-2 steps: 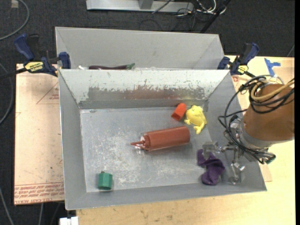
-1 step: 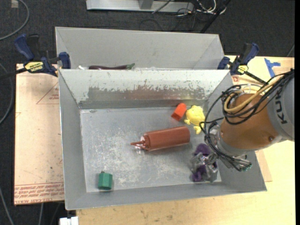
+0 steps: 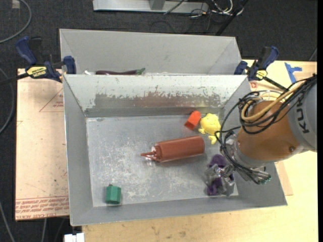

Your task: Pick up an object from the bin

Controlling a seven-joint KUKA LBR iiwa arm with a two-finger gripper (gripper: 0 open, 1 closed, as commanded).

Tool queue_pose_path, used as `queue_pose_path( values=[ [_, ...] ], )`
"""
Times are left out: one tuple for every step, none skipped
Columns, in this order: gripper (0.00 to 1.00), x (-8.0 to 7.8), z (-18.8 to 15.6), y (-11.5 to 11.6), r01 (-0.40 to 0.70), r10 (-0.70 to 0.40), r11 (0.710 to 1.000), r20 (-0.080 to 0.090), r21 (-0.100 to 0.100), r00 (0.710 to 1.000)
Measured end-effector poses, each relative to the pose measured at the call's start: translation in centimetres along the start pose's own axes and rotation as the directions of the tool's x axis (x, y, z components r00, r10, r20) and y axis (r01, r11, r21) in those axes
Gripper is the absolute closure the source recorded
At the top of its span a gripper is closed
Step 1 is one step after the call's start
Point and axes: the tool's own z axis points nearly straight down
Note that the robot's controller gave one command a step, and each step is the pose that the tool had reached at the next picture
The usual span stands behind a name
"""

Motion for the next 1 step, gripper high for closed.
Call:
queue_pose_path(
  values=[
    [1.00, -0.64, -13.65, -0.47, -0.022, 0.022, 1.000, 0.003, 0.001, 1.000]
  ],
)
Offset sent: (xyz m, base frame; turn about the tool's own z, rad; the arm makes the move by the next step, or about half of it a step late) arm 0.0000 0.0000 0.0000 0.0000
